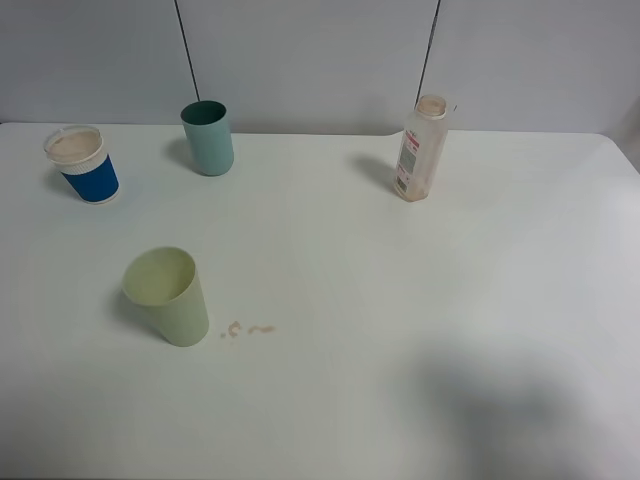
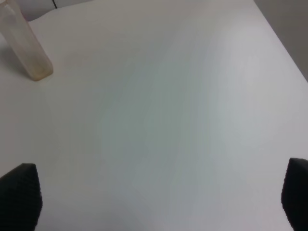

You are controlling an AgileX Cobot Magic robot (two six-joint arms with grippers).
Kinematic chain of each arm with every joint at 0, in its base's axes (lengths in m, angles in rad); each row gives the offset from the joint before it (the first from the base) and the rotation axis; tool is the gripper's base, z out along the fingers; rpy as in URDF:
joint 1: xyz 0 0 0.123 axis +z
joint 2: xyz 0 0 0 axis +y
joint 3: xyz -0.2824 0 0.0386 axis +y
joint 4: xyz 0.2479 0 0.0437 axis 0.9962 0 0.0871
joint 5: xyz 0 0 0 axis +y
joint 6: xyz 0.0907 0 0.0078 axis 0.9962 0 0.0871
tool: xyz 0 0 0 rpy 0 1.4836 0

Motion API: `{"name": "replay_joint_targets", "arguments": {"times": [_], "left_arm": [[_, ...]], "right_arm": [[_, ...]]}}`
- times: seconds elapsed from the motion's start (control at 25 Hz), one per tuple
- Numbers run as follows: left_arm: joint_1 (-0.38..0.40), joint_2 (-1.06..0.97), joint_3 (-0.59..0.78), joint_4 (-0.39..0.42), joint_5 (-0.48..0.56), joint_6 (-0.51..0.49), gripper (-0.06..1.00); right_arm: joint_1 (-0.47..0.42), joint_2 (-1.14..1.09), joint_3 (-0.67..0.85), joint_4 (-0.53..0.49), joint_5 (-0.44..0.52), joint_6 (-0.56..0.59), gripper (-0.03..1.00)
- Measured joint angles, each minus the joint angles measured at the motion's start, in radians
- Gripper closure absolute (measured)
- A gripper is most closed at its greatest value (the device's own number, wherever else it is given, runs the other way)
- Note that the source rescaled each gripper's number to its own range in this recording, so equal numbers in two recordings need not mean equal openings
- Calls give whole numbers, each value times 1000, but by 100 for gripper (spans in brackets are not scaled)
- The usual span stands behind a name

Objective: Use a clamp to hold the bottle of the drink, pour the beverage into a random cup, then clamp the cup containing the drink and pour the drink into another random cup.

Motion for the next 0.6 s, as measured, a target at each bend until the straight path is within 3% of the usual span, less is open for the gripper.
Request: {"name": "replay_joint_targets", "arguments": {"times": [0.4,0.6], "left_arm": [[-10,-341,0,-61,445,24,-6],[-10,-475,0,-103,604,53,-6]], "right_arm": [[0,0,0,0,0,0,-3],[0,0,0,0,0,0,-3]]}}
